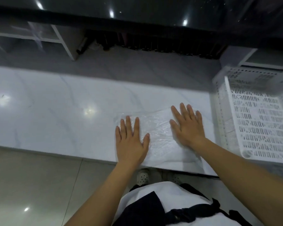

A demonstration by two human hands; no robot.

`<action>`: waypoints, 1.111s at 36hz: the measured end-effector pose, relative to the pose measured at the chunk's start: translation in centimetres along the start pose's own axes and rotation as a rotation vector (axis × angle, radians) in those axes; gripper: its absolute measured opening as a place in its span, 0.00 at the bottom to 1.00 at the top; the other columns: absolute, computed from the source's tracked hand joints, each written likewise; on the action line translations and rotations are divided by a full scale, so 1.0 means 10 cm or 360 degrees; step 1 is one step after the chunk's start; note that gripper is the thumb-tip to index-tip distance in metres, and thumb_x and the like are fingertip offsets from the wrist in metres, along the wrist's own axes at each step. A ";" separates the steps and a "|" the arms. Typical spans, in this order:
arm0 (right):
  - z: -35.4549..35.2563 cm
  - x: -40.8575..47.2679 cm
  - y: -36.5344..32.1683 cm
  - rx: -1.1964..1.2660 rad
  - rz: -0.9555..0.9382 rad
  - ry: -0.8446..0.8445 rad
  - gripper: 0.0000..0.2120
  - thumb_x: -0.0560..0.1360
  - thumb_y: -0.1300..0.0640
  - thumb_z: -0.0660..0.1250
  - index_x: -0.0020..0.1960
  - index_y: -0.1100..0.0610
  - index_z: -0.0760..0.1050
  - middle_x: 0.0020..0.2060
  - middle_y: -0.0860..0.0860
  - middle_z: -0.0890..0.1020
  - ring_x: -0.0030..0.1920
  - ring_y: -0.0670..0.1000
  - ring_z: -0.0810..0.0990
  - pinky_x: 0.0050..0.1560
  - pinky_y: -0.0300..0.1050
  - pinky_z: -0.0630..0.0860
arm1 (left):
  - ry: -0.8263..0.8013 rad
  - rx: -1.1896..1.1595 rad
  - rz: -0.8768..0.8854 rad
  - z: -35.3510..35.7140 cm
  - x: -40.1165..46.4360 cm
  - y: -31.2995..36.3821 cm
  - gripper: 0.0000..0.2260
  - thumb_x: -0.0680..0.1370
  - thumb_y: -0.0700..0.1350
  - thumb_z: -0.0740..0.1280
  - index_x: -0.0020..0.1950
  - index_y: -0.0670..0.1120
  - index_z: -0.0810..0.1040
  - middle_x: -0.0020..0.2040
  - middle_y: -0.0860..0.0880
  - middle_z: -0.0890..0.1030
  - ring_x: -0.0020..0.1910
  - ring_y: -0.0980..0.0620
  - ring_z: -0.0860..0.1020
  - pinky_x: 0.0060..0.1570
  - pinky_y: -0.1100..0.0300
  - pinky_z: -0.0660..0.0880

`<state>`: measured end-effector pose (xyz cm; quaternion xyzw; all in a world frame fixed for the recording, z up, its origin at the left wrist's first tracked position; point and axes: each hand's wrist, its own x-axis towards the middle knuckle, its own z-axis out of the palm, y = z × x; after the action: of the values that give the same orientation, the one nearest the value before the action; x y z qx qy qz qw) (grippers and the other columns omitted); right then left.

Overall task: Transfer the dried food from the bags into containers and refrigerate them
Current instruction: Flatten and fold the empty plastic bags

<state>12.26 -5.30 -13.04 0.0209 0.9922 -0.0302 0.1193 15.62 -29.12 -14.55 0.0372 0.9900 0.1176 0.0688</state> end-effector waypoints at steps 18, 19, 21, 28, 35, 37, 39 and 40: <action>0.18 -0.29 -0.09 0.0072 0.0024 0.0031 0.30 0.80 0.33 0.35 0.80 0.40 0.35 0.81 0.47 0.40 0.80 0.52 0.35 0.77 0.63 0.36 | -0.0029 0.0086 0.0101 -0.08 0.02 -0.35 0.33 0.81 0.65 0.41 0.82 0.50 0.39 0.82 0.48 0.39 0.81 0.48 0.37 0.79 0.47 0.39; 0.17 -0.28 0.00 0.0070 0.0047 0.0029 0.30 0.80 0.33 0.35 0.79 0.40 0.34 0.81 0.47 0.40 0.80 0.51 0.35 0.77 0.63 0.36 | -0.0037 0.0089 0.0114 -0.09 0.02 -0.37 0.33 0.81 0.66 0.41 0.82 0.50 0.38 0.82 0.48 0.39 0.81 0.48 0.37 0.79 0.47 0.39; 0.17 -0.28 0.11 0.0067 0.0058 0.0027 0.30 0.80 0.33 0.34 0.79 0.39 0.33 0.81 0.47 0.40 0.80 0.51 0.35 0.77 0.63 0.36 | -0.0071 0.0088 0.0119 -0.11 0.03 -0.37 0.34 0.81 0.66 0.41 0.82 0.49 0.37 0.82 0.48 0.38 0.80 0.48 0.35 0.78 0.47 0.38; 0.07 -0.32 0.09 0.0099 0.0060 0.0045 0.30 0.80 0.34 0.35 0.80 0.40 0.37 0.81 0.48 0.40 0.80 0.52 0.34 0.76 0.64 0.34 | -0.0134 -0.0202 0.0058 -0.33 0.09 -0.37 0.35 0.81 0.65 0.52 0.82 0.49 0.45 0.83 0.46 0.44 0.81 0.46 0.39 0.78 0.47 0.39; -0.29 -0.67 -0.42 0.0170 -0.0374 0.0026 0.31 0.79 0.33 0.39 0.81 0.41 0.45 0.81 0.45 0.43 0.80 0.49 0.36 0.77 0.61 0.35 | -0.0132 -0.0281 0.0398 -0.77 0.63 -0.38 0.28 0.78 0.53 0.69 0.76 0.51 0.67 0.75 0.46 0.70 0.75 0.44 0.65 0.74 0.49 0.59; -0.32 -0.82 -0.55 0.0163 -0.0515 -0.0137 0.32 0.79 0.32 0.41 0.80 0.41 0.46 0.81 0.44 0.44 0.80 0.48 0.37 0.77 0.61 0.35 | -0.0313 -0.0155 0.0467 -0.82 0.81 -0.28 0.30 0.76 0.55 0.71 0.76 0.52 0.66 0.72 0.48 0.74 0.70 0.44 0.70 0.70 0.49 0.64; -0.30 -0.93 -0.65 0.0188 -0.0530 -0.0282 0.32 0.79 0.32 0.44 0.80 0.40 0.45 0.81 0.44 0.44 0.80 0.48 0.38 0.77 0.61 0.37 | -0.0448 -0.0001 0.0485 -0.85 0.96 -0.19 0.32 0.74 0.56 0.73 0.76 0.54 0.66 0.69 0.48 0.76 0.65 0.43 0.74 0.65 0.48 0.69; -0.27 -0.97 -0.69 0.0204 -0.0497 -0.0339 0.32 0.79 0.32 0.45 0.80 0.40 0.45 0.81 0.44 0.44 0.80 0.49 0.38 0.77 0.62 0.38 | -0.0493 0.0063 0.0486 -0.86 1.02 -0.16 0.33 0.73 0.56 0.74 0.75 0.55 0.67 0.67 0.48 0.77 0.63 0.43 0.74 0.62 0.48 0.71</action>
<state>20.71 -12.30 -7.69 -0.1290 0.9612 -0.1135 0.2159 4.20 -31.68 -7.93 0.2057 0.9525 0.1000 0.2009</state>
